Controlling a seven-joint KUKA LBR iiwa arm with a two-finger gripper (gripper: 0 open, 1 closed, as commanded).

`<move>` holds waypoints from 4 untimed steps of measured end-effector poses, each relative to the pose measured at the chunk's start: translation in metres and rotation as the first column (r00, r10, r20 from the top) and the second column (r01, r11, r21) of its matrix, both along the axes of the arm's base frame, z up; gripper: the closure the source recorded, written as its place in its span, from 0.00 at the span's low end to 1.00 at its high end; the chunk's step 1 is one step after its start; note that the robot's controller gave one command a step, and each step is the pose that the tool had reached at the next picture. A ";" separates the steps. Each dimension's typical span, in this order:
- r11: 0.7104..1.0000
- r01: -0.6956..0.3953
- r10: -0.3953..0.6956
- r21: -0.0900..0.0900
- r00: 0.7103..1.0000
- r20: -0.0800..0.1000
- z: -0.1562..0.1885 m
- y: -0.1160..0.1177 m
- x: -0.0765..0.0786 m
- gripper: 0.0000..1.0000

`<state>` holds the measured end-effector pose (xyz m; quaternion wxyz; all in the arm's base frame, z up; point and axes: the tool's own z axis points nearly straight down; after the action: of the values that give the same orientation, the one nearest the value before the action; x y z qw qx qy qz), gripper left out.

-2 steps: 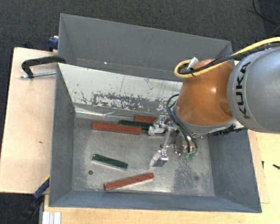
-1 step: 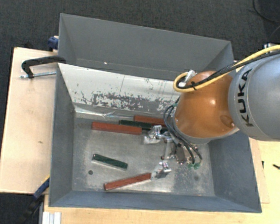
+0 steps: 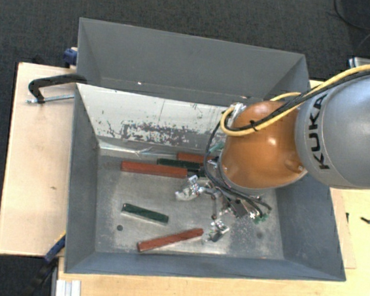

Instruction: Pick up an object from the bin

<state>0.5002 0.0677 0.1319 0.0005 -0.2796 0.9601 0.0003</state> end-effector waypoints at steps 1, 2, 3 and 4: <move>0.999 -0.046 0.046 0.000 0.999 -0.001 0.001 0.006 -0.009 0.00; 0.971 -0.237 0.237 -0.001 0.971 0.004 -0.048 0.011 -0.005 0.00; 0.965 -0.264 0.264 -0.004 0.965 0.000 -0.056 0.008 -0.004 1.00; 0.965 -0.264 0.264 -0.004 0.965 0.000 -0.056 0.008 -0.004 1.00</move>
Offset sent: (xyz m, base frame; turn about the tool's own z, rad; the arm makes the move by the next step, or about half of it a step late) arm -0.0062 0.0108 -0.0619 -0.2886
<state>0.4962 0.0758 0.0760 0.0001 -0.4049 0.9144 -0.0015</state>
